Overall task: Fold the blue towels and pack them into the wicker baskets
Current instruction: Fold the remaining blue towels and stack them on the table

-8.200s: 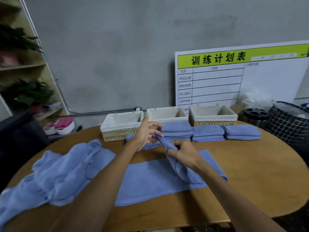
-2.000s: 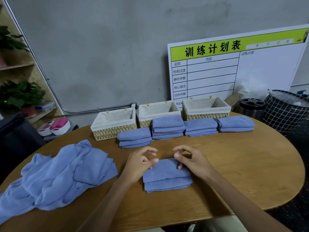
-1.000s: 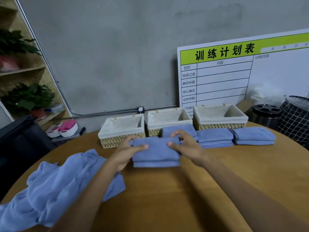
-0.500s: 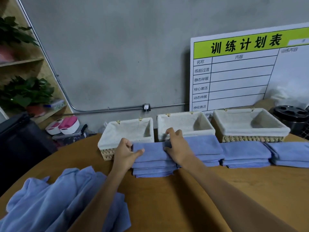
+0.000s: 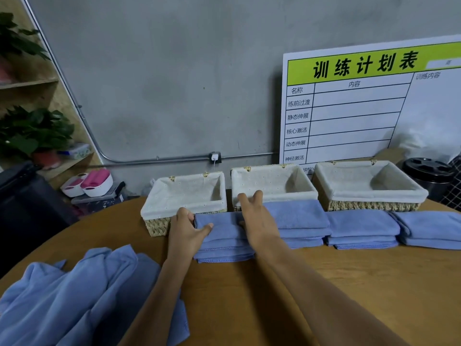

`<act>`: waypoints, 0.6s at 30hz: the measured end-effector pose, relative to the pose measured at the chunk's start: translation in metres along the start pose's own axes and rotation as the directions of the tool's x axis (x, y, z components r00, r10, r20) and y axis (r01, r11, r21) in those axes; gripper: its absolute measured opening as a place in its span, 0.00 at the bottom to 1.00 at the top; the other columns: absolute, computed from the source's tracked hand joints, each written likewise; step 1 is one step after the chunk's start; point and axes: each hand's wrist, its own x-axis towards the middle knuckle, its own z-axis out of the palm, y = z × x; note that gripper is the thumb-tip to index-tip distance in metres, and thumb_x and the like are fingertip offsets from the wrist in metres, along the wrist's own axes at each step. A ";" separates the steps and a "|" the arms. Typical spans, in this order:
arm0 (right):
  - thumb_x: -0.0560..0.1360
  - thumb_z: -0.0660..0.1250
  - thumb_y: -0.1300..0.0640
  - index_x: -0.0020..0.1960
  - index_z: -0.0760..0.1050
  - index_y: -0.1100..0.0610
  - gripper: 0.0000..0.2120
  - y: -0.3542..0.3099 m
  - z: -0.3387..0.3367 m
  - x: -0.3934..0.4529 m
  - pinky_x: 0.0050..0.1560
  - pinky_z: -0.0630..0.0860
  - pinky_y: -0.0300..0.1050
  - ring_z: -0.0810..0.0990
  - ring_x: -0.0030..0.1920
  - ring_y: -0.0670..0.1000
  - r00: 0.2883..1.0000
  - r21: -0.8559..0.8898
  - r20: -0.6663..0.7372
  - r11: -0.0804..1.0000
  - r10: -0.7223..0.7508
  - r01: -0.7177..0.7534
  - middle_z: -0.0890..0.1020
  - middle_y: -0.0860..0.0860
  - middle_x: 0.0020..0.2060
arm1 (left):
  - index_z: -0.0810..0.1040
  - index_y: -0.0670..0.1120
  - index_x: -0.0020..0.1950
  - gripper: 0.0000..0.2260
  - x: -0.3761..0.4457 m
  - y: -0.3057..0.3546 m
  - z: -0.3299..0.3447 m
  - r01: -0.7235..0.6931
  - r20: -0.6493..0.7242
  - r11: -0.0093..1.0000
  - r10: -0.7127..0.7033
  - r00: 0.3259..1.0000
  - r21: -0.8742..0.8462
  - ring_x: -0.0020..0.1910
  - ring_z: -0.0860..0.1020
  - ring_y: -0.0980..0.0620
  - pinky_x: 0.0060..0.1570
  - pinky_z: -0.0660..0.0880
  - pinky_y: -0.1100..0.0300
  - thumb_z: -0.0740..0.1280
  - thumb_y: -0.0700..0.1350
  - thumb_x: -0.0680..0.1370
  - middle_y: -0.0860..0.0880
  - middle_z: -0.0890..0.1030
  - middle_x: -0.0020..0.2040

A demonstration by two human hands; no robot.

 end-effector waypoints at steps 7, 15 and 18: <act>0.74 0.66 0.68 0.65 0.67 0.54 0.22 -0.007 -0.016 -0.003 0.53 0.71 0.49 0.70 0.57 0.57 0.992 -0.170 -0.056 0.980 -0.115 0.104 0.67 0.56 0.62 | 0.69 0.55 0.48 0.16 -0.015 0.027 -0.019 -0.138 -0.066 0.937 0.168 0.984 0.321 0.42 0.74 0.51 0.43 0.76 0.51 0.75 0.56 0.72 0.55 0.72 0.45; 0.78 0.66 0.57 0.55 0.76 0.49 0.07 0.041 -0.045 -0.096 0.46 0.67 0.44 0.76 0.51 0.53 0.993 0.044 -0.087 0.995 -0.082 0.086 0.71 0.47 0.49 | 0.73 0.55 0.46 0.06 -0.109 0.063 -0.042 -0.353 0.168 0.919 0.325 0.931 0.178 0.37 0.74 0.60 0.36 0.69 0.61 0.63 0.49 0.82 0.57 0.74 0.39; 0.79 0.66 0.54 0.55 0.76 0.46 0.06 0.066 -0.030 -0.144 0.50 0.74 0.42 0.78 0.52 0.49 0.999 0.119 0.010 0.992 -0.043 0.042 0.74 0.45 0.52 | 0.72 0.54 0.46 0.05 -0.157 0.041 -0.029 -0.360 0.278 0.906 0.296 0.914 0.221 0.41 0.75 0.58 0.44 0.75 0.55 0.61 0.50 0.82 0.57 0.74 0.42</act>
